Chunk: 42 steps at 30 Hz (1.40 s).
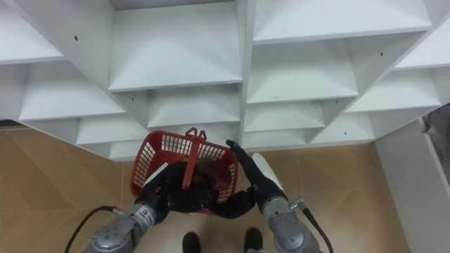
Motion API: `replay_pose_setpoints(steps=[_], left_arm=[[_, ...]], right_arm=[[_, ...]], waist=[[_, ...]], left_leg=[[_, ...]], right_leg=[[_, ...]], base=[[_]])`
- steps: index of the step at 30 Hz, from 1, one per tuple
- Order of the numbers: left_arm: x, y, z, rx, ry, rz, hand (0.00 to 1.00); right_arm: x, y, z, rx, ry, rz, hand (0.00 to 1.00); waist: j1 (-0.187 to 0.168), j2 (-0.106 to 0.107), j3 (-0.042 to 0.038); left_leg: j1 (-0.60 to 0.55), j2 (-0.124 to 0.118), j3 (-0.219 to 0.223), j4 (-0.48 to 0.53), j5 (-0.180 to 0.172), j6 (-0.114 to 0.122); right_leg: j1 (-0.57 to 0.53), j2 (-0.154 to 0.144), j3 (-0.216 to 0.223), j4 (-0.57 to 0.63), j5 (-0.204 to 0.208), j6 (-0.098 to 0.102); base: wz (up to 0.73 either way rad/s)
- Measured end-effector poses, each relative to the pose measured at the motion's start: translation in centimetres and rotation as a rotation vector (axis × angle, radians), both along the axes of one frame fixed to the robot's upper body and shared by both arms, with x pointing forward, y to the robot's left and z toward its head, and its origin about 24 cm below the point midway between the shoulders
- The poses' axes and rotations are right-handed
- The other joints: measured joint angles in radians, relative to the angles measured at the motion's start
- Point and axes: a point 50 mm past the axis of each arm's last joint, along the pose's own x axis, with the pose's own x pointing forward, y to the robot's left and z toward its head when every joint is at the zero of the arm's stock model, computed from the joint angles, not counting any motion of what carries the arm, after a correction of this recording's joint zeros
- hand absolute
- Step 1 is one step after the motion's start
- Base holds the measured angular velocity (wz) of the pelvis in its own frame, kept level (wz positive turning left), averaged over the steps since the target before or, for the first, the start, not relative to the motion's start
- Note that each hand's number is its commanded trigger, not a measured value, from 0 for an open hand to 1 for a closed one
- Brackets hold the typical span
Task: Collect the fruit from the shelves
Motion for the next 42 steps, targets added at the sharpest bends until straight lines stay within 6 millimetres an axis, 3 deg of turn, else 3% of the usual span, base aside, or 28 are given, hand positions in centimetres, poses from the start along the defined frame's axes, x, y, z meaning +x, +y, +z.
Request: replay_pose_setpoints(steps=[13,23,30,40,42], left_arm=[[-0.2,0.9,-0.3,0.043,0.005,0.002,1.00],[-2.2,3.7,-2.5,0.178,0.099,0.056,1.00],[-4.5,7.0,-4.3,0.253,0.209,0.129,1.00],[-8.0,8.7,-6.0,0.272,0.338,0.204,1.00],[-8.9,9.5,-6.1,0.272,0.351,0.248,1.00]], right_arm=[[-0.3,-0.5,-0.9,-0.021,0.039,-0.013,0.00],[-1.3,-1.6,-1.9,-0.046,0.091,-0.038,0.00],[-3.4,-4.8,-3.9,-0.069,0.200,-0.164,0.00],[-7.3,-7.5,-6.7,0.055,0.401,-0.431,0.00],[-8.7,-8.2,-7.4,0.087,0.454,-0.503,0.00]], waist=[[0.001,0.000,0.0001],[0.001,-0.006,0.0040],[0.000,-0.011,0.0044],[0.001,-0.034,-0.0021],[0.001,-0.040,-0.0067]], left_leg=[[0.006,0.000,0.000,0.000,0.000,0.000],[0.050,0.000,-0.001,-0.014,0.000,-0.001],[0.124,-0.002,-0.002,-0.049,-0.003,-0.006],[0.236,-0.001,-0.005,-0.075,-0.012,-0.014],[0.283,-0.001,-0.009,-0.097,-0.019,-0.017]], right_leg=[[0.006,0.000,0.000,0.002,0.000,0.000],[0.051,0.002,-0.004,-0.017,-0.001,0.000],[0.120,0.007,0.002,-0.042,-0.006,0.003],[0.241,0.010,-0.008,-0.075,-0.024,0.003],[0.284,0.013,-0.016,-0.091,-0.028,0.005]], base=[[0.00],[0.00],[-0.01],[0.01],[0.06]])
